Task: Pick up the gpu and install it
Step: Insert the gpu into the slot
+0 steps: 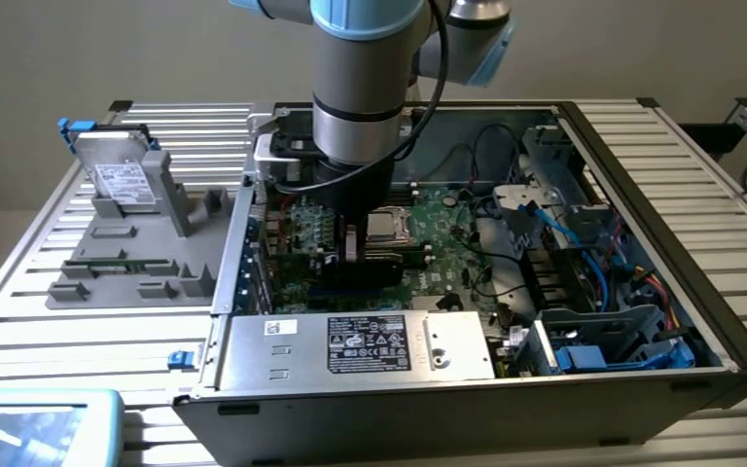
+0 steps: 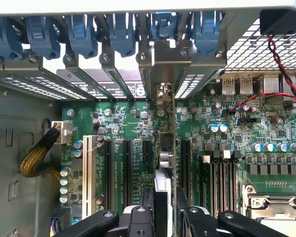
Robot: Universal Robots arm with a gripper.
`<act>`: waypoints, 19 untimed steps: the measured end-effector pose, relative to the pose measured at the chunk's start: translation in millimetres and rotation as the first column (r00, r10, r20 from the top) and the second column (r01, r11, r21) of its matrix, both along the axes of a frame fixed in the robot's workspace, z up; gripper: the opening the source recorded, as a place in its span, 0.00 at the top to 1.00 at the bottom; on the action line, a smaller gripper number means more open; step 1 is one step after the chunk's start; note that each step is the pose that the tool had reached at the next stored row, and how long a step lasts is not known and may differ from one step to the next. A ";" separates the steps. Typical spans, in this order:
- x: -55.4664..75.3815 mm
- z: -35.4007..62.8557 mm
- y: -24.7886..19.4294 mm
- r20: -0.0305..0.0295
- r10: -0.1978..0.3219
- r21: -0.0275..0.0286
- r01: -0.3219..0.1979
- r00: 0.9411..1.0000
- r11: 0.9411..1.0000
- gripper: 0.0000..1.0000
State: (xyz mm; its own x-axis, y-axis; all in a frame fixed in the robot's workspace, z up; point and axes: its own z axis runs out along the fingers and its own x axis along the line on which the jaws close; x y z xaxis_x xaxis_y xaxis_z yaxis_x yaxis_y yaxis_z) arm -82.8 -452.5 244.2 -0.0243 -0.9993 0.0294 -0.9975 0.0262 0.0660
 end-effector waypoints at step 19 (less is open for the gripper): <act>0.0 -0.1 -0.4 -0.003 0.001 0.000 -0.001 1.000 1.000 0.72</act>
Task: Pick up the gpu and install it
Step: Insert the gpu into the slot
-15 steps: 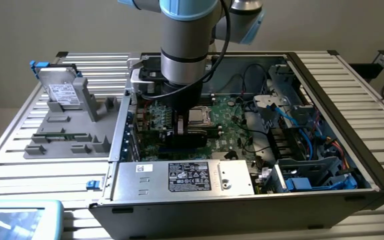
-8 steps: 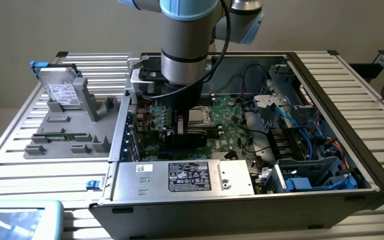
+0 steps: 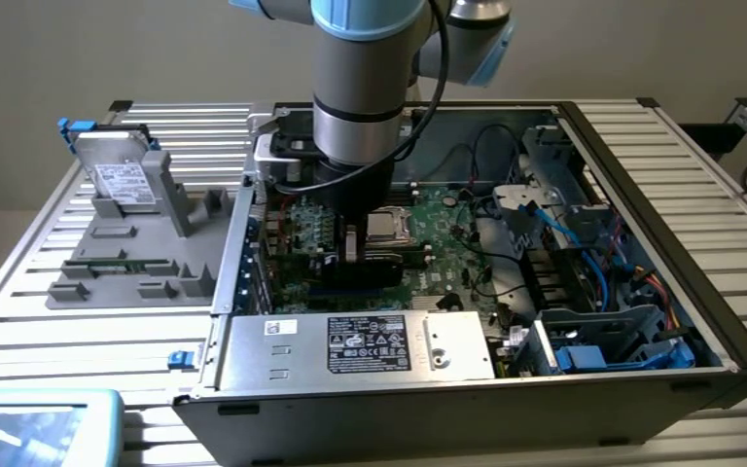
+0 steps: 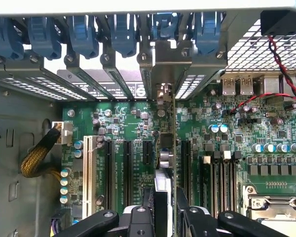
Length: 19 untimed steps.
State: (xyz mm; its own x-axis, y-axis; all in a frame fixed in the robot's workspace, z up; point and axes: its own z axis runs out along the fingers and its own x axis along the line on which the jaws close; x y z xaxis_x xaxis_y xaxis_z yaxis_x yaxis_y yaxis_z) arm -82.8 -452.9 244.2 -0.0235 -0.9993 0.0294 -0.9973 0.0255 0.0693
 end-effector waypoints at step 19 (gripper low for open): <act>0.0 -1.4 0.0 0.000 0.010 0.000 -0.010 1.000 1.000 0.72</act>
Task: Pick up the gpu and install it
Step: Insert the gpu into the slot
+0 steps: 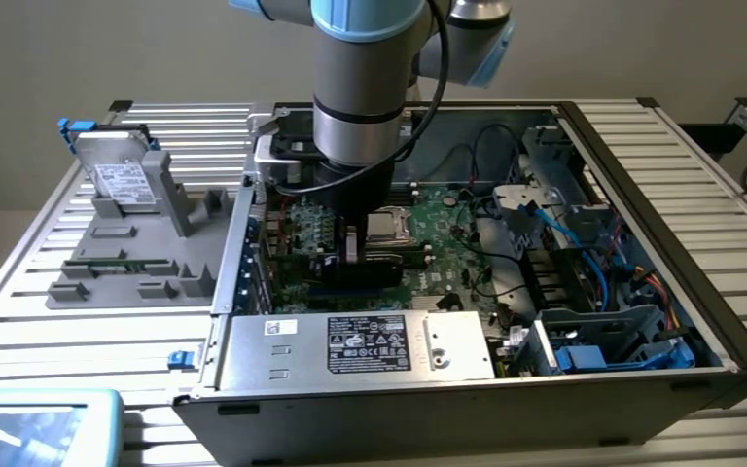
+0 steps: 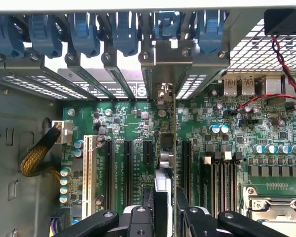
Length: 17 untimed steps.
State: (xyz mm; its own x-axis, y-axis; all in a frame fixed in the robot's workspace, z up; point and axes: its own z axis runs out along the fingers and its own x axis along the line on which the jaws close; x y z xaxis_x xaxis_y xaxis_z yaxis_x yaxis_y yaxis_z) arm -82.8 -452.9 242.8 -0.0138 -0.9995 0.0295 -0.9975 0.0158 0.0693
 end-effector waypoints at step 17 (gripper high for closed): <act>0.0 -0.5 0.0 0.000 0.011 0.000 -0.011 1.000 1.000 0.72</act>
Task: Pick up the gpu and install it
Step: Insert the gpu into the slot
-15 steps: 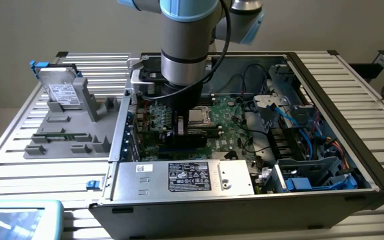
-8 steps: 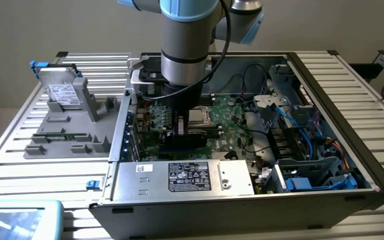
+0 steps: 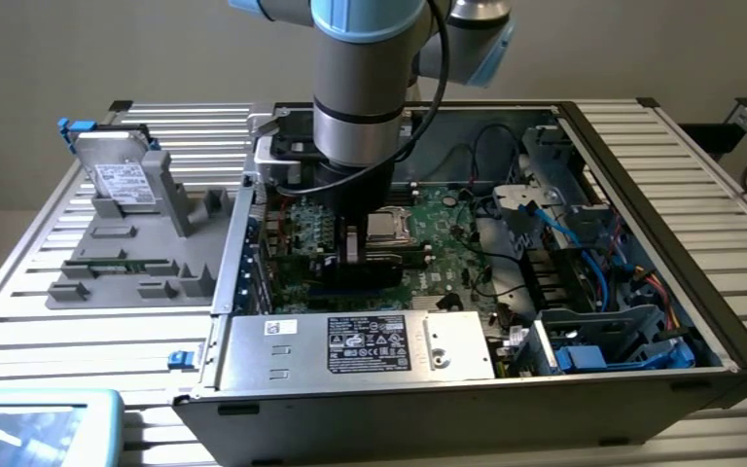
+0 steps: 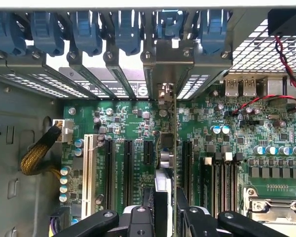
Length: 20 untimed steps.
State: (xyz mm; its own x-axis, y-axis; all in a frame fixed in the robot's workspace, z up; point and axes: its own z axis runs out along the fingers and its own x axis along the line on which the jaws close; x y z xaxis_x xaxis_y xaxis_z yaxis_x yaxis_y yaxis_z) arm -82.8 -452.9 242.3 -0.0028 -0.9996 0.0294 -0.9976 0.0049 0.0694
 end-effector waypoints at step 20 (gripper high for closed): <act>0.0 -2.0 0.0 0.000 0.000 0.000 0.000 1.000 1.000 0.72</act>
